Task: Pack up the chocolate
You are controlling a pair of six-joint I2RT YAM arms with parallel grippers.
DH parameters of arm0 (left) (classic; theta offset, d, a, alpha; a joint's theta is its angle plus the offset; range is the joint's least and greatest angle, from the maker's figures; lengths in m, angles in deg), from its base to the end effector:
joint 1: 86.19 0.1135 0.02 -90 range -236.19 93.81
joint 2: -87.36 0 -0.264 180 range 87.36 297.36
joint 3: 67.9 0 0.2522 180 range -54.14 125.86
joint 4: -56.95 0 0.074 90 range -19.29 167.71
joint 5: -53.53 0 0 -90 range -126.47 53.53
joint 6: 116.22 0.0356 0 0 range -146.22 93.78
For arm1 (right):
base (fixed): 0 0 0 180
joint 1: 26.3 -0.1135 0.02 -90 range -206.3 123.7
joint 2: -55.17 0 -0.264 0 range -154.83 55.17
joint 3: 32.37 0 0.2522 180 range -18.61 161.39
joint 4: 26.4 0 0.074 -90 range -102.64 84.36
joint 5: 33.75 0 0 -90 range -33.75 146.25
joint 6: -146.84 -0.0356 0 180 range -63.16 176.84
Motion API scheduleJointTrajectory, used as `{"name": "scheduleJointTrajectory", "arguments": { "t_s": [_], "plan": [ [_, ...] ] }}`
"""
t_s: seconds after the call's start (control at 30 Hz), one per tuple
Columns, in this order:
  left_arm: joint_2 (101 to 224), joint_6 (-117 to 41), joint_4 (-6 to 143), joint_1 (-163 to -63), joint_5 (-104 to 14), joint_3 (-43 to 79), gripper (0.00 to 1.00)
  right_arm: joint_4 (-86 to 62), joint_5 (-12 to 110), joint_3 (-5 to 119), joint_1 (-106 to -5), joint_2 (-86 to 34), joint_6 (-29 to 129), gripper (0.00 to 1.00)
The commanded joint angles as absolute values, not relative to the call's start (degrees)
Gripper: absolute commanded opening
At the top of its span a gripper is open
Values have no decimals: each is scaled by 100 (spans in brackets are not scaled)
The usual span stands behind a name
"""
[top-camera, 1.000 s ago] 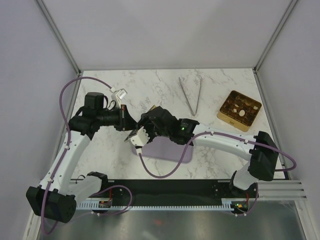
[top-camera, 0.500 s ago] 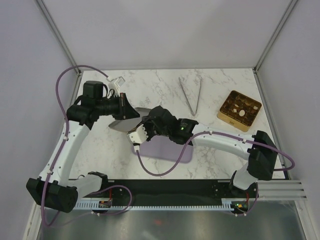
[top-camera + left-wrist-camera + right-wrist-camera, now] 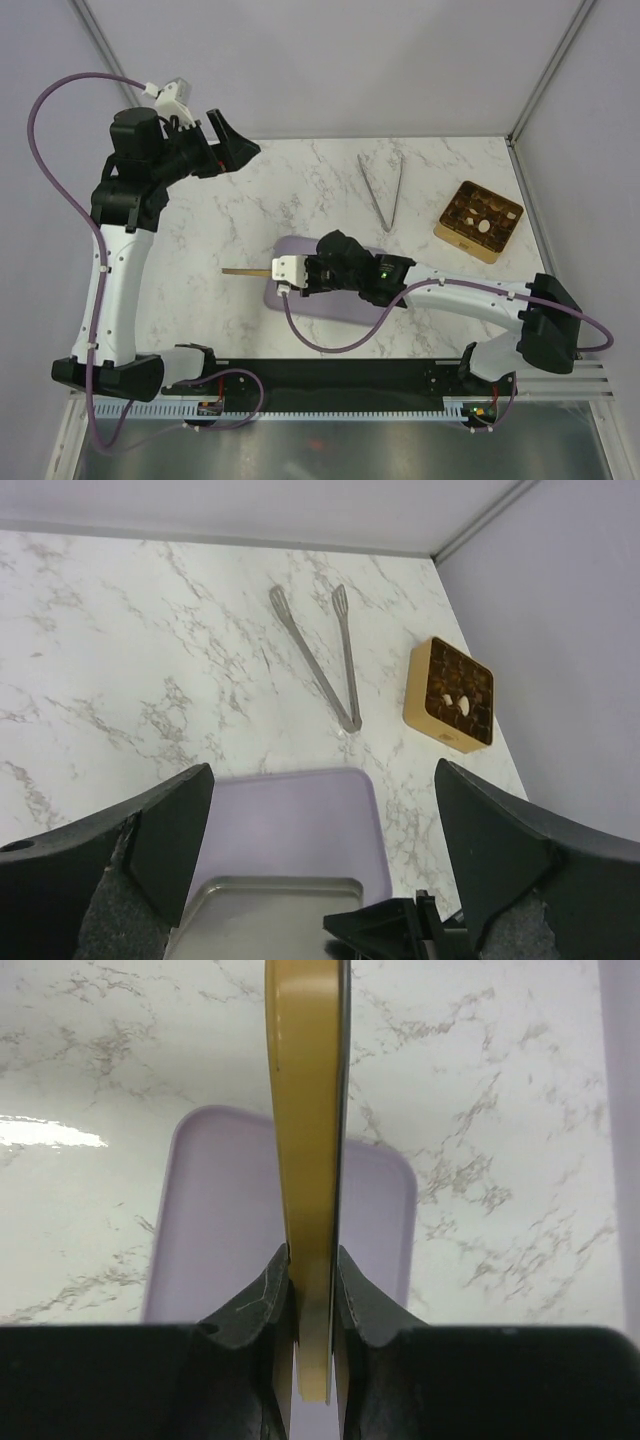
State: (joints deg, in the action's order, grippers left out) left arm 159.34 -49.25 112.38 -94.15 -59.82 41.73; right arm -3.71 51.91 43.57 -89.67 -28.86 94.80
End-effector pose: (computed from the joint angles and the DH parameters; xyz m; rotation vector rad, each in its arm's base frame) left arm 0.2353 -0.0472 0.4860 0.0348 1.9242 -0.7498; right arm 0.1483 0.3018 0.2845 -1.6725 1.3114 0.3441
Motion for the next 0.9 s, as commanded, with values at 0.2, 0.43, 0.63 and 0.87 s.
{"name": "scheduleJointTrajectory", "arguments": {
  "t_s": [0.2, 0.43, 0.63, 0.87],
  "plan": [
    [15671, -4916, 11123, -9225, -5220, 3543, 100, -1597, 5150, 3731, -7861, -1569, 6670, 0],
    [15582, -4846, 10745, -9234, -5791, 2312, 100, -2029, 5590, 3430, -6814, -655, 5158, 0],
    [15547, -4889, 10411, -9243, -6151, 1732, 100, -1932, 6535, 3290, -5936, -119, 4200, 0],
    [15574, -4942, 9998, -9400, -6433, 1169, 100, -1721, 7435, 2912, -4504, 313, 2619, 0]
  ]
}}
